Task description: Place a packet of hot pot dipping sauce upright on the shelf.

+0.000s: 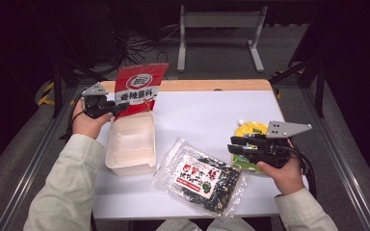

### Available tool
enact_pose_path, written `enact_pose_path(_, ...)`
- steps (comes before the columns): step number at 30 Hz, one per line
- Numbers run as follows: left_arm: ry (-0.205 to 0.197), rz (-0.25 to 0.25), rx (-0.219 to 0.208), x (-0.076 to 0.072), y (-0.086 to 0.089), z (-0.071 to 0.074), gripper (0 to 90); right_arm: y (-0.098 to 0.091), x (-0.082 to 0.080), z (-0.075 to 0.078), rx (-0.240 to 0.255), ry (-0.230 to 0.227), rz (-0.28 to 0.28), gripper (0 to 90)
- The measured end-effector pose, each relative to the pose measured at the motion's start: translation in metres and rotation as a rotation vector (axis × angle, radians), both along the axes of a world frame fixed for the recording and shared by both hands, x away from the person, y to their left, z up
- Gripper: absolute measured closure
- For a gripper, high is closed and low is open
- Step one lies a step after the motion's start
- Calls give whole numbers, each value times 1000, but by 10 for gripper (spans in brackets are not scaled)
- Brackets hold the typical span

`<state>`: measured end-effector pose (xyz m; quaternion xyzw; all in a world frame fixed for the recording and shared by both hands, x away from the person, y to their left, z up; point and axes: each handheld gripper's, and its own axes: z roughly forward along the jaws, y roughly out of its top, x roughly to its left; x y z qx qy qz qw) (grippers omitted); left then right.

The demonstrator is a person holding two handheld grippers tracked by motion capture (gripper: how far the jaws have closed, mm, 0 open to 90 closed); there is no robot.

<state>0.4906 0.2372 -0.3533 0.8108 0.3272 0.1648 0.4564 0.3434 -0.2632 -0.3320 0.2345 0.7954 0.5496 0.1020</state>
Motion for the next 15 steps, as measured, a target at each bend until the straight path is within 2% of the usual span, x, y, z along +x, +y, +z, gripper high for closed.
enact_pose_path(4,2,-20,23,3,-1,-4,789,-1,-1,0,1,3,0,656)
enact_pose_path(7,8,-34,36,0,1,-2,789,-2,-2,-1,2,8,3,656)
enact_pose_path(12,16,-11,30,-6,16,2,789,-2,-1,-4,2,15,2,655)
enact_pose_path(15,25,0,55,-4,17,0,790,0,0,-5,1,20,5,655)
